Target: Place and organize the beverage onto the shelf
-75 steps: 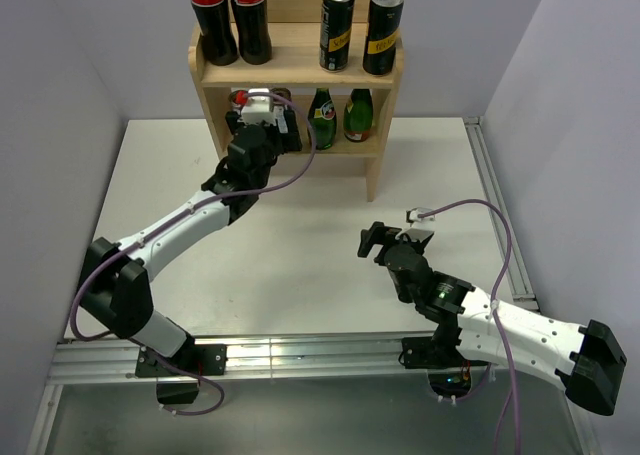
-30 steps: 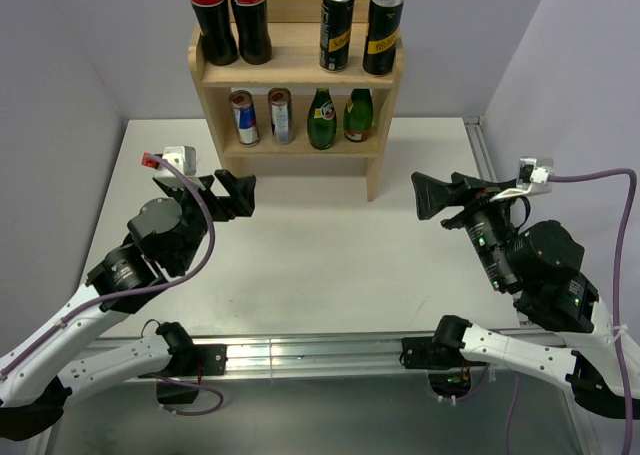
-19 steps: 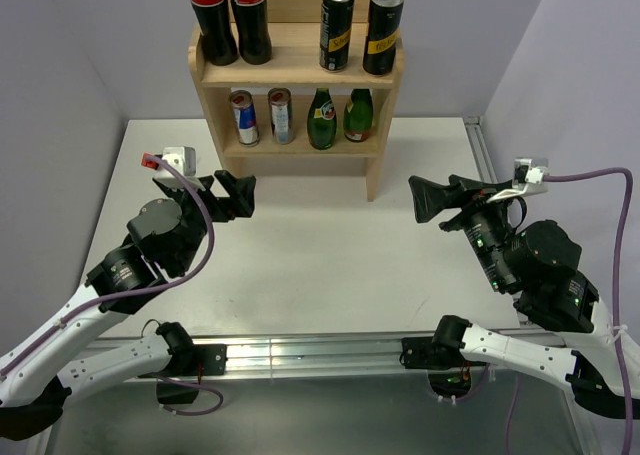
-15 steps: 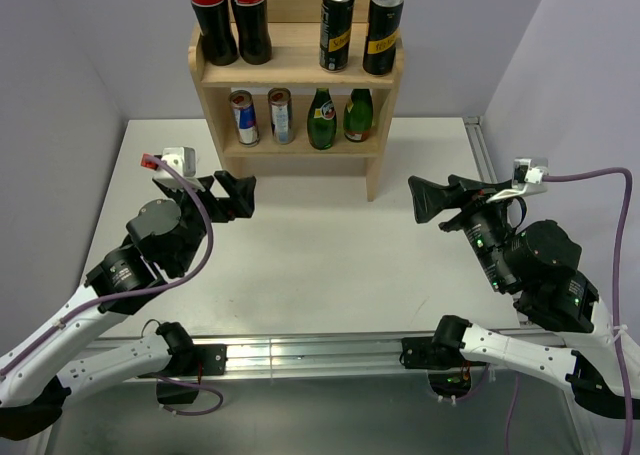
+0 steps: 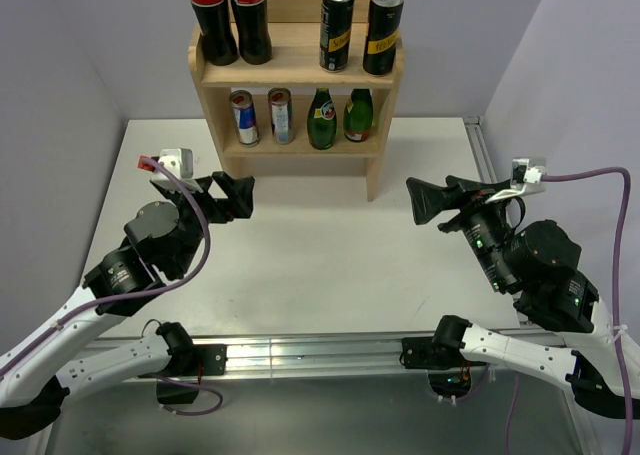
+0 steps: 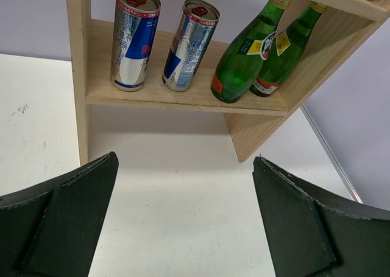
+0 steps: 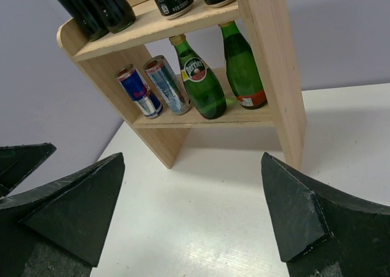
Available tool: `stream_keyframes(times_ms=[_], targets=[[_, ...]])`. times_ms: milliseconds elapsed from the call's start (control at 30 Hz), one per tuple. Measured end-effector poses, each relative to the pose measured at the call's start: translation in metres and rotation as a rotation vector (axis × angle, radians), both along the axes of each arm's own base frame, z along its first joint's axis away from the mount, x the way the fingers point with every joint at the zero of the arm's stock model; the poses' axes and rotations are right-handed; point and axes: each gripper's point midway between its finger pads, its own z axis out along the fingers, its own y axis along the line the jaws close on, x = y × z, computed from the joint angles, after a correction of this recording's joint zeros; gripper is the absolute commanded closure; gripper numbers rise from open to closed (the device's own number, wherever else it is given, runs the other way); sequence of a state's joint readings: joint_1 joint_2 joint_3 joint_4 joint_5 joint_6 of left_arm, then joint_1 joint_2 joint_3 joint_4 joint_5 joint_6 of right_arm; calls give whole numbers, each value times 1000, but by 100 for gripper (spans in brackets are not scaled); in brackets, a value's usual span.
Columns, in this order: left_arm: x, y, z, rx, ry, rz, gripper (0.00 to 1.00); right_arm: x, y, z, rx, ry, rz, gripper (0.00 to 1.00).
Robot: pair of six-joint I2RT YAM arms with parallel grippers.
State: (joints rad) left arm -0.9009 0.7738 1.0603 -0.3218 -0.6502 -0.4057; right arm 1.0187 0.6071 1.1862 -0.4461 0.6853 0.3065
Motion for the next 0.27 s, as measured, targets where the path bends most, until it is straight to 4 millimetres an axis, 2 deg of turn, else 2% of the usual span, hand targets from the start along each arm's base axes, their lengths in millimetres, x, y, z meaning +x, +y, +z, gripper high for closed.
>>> stream_keyframes(times_ms=[267], targets=[[-1, -1, 0, 0, -1, -1, 1, 0, 3, -4, -8, 12, 9, 0]])
